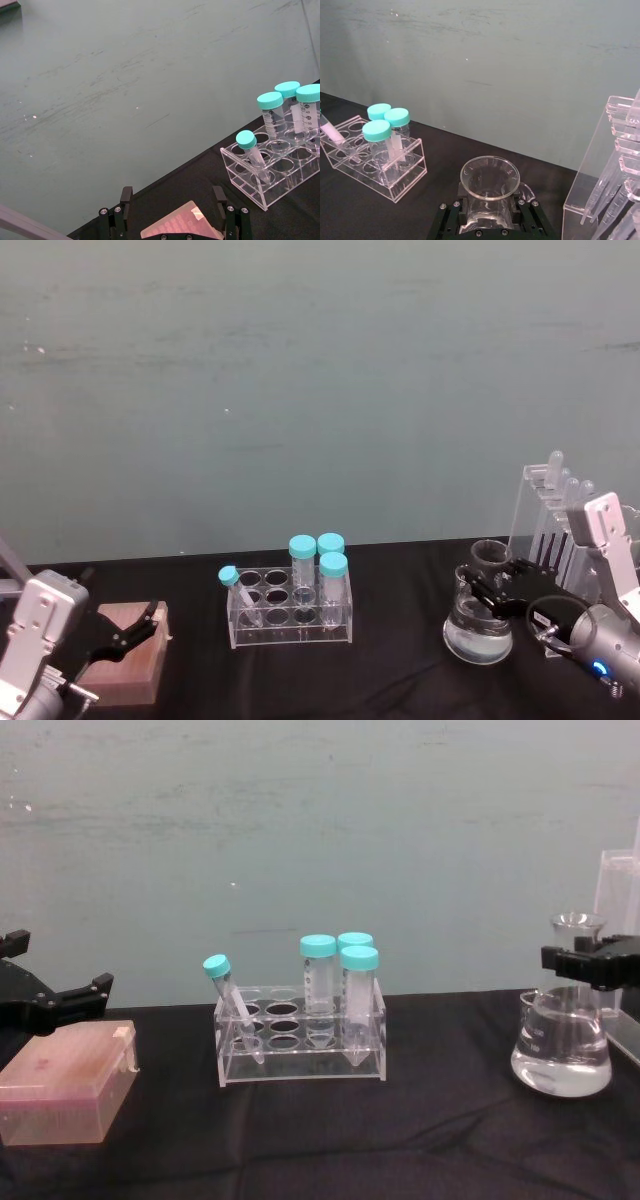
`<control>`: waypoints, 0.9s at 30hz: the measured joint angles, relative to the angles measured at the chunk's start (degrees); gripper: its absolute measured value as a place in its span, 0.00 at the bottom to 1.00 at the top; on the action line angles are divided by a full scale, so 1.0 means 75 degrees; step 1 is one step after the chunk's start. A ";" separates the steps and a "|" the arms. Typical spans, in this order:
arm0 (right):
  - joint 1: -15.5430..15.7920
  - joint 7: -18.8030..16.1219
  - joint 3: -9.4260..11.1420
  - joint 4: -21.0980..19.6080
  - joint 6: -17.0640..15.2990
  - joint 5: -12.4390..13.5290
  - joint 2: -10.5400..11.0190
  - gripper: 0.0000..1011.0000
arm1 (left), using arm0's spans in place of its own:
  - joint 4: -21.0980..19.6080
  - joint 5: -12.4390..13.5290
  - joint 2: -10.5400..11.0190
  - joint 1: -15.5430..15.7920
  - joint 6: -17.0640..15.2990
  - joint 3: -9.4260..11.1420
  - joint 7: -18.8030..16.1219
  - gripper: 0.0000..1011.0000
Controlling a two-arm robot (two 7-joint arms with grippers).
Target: Place the experimental apparatus aside using one hand.
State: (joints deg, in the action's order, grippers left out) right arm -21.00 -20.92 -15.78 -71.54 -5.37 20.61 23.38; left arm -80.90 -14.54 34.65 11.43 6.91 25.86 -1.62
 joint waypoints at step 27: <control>-0.0051 -0.0070 0.0139 0.0173 -0.0010 -0.0190 -0.0144 0.45 | 0.0000 0.0000 0.0000 0.0000 0.0000 0.0000 0.0000 0.99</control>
State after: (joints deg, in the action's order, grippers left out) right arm -21.39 -21.44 -14.74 -70.23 -5.45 19.19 22.30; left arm -80.90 -14.55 34.64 11.43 6.91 25.86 -1.62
